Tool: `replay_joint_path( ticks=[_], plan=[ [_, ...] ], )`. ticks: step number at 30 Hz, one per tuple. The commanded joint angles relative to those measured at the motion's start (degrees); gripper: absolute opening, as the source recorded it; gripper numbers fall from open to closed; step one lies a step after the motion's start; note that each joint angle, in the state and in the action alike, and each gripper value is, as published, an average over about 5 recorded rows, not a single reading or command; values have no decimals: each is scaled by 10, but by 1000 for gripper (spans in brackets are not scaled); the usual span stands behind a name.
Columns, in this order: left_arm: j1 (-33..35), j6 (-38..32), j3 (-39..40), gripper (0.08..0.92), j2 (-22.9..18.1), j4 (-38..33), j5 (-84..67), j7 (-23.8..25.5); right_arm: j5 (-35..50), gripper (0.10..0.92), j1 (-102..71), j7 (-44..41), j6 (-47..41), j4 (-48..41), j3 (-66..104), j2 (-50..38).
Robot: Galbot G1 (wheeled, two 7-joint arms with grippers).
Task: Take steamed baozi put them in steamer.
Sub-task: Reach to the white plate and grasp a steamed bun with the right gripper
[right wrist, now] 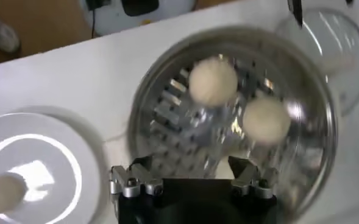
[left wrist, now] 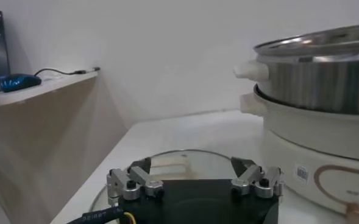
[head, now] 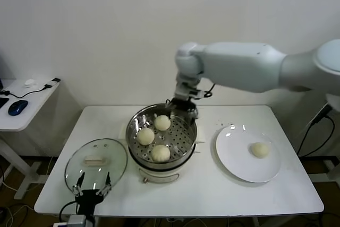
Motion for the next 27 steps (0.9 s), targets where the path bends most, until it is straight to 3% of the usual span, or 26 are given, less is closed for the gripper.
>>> replay_joint_path(
  ticks=[1, 6, 11, 18, 27],
  plan=[
    [-3, 1, -1, 823, 2, 0, -5, 0, 82, 823, 70, -7, -116, -51, -99, -181],
    [-10, 2, -2, 823, 4, 2, -12, 1, 40, 823, 6, 18, -178, -37, -98, -295],
    [-9, 4, -4, 823, 2, 2, -12, 1, -28, 823, -119, 41, -223, -51, -5, -351],
    [-7, 6, -7, 823, -1, 6, -8, 2, -98, 823, -266, 56, -242, -98, 122, -348],
    [-5, 7, -6, 823, -5, 11, -1, 2, -126, 823, -364, 63, -248, -149, 220, -306]
  ],
)
